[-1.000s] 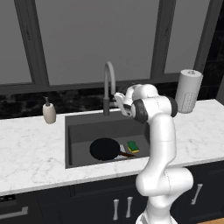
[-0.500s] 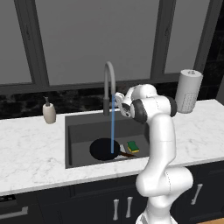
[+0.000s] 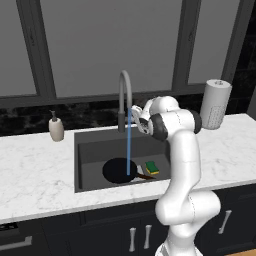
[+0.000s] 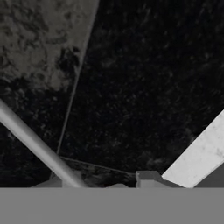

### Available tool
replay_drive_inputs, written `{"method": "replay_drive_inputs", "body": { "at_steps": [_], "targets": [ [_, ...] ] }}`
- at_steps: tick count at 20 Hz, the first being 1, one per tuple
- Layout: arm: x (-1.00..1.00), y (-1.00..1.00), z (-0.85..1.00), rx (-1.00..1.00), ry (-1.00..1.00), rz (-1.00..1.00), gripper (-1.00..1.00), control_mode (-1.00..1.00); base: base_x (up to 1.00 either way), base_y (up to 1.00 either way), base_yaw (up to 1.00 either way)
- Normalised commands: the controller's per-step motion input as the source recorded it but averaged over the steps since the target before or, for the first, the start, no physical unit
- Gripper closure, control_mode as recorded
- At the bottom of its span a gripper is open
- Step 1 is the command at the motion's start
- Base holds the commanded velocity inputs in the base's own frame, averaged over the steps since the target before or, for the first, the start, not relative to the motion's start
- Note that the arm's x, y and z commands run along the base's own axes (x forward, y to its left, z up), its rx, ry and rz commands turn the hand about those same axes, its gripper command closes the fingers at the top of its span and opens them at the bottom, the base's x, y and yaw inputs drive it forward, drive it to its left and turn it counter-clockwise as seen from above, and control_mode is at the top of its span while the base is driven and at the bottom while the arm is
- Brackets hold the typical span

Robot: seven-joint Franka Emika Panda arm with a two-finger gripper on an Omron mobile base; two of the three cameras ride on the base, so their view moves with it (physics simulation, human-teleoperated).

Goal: Pick the pan and sponge and place them into the sink. Then turn on the water.

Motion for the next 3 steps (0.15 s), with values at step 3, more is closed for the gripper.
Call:
{"method": "replay_drive_inputs", "body": {
  "at_steps": [3],
  "targets": [
    [0.00, 0.00, 0.00, 0.00, 0.00, 0.00, 1.00, -1.00, 0.00, 0.00, 0.00]
  ]
}}
